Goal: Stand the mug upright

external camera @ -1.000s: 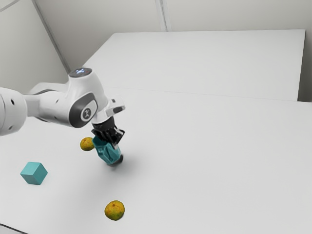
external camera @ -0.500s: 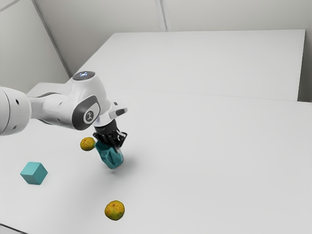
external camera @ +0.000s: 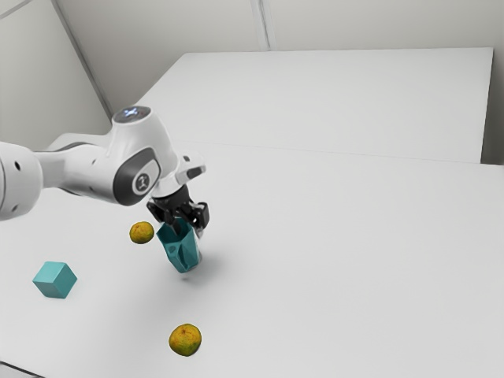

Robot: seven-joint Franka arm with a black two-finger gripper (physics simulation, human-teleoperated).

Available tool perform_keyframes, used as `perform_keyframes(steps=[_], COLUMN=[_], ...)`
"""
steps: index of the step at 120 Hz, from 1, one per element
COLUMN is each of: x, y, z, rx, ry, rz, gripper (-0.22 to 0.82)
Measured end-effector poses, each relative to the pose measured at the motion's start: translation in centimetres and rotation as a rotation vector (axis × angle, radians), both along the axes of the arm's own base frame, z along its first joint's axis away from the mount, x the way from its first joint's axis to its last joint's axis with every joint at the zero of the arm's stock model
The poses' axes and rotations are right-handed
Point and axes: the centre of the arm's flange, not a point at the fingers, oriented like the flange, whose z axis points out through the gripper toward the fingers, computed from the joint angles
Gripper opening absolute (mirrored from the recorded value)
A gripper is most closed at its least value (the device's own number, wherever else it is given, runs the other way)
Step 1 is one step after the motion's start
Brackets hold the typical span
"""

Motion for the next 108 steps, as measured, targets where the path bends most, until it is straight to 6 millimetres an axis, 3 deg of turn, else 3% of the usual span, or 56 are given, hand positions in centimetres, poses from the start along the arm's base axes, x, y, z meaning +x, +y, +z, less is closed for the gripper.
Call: perform_keyframes(steps=[59,89,108], x=[-1.1,0.9,1.8], y=[-2.1,-2.7,-2.6], z=[5.7,12.1,14.8], rx=[0.009,0.002,-0.016], ry=[-0.068,-0.059,-0.009], rz=[-0.031,-0.029,-0.017], gripper=[0.5,0.56,0.57])
